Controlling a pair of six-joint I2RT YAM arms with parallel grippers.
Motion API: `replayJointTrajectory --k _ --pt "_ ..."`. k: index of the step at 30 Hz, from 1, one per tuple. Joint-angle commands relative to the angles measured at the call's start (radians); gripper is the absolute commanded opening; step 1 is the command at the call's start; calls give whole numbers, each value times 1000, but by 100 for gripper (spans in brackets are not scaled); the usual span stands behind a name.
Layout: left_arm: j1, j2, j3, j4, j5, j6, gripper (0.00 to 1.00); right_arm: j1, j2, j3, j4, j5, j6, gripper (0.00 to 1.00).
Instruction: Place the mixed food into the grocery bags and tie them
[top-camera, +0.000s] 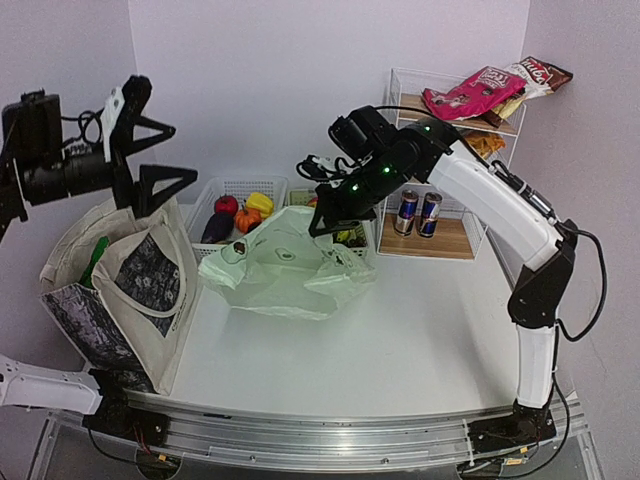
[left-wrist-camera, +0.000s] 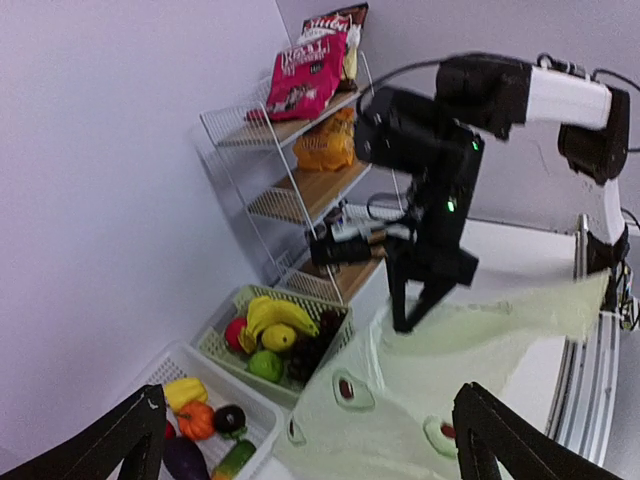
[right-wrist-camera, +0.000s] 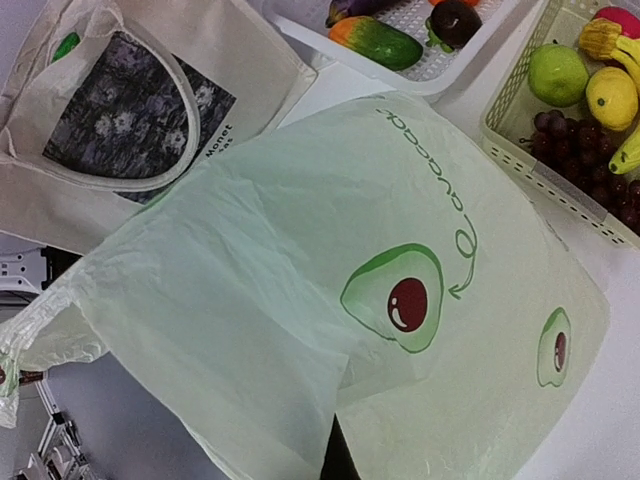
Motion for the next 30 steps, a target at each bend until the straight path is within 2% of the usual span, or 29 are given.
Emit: replayJointTrajectory --k 1,3,8,11,15,21,27,29,30 --pt "3 214 148 -57 49 -27 99 38 -26 72 4 2 -14 0" --pt "2 261 158 -67 36 2 99 46 -17 94 5 -5 -5 0" --pt "-40 272 53 -17 22 124 100 48 0 115 10 -25 52 0" --pt "-103 306 43 -5 -45 138 99 55 14 124 15 -56 52 0" --pt "-109 338 32 35 -128 178 100 60 19 130 20 -98 38 0" --pt "-119 342 19 37 -84 219 100 61 27 138 28 -102 33 0" --pt "-167 373 3 28 -181 244 99 60 47 176 34 -99 46 0" --pt "-170 387 5 31 -251 254 96 61 44 173 35 -113 38 0" --pt "-169 389 4 34 -291 259 90 61 40 166 36 -123 33 0"
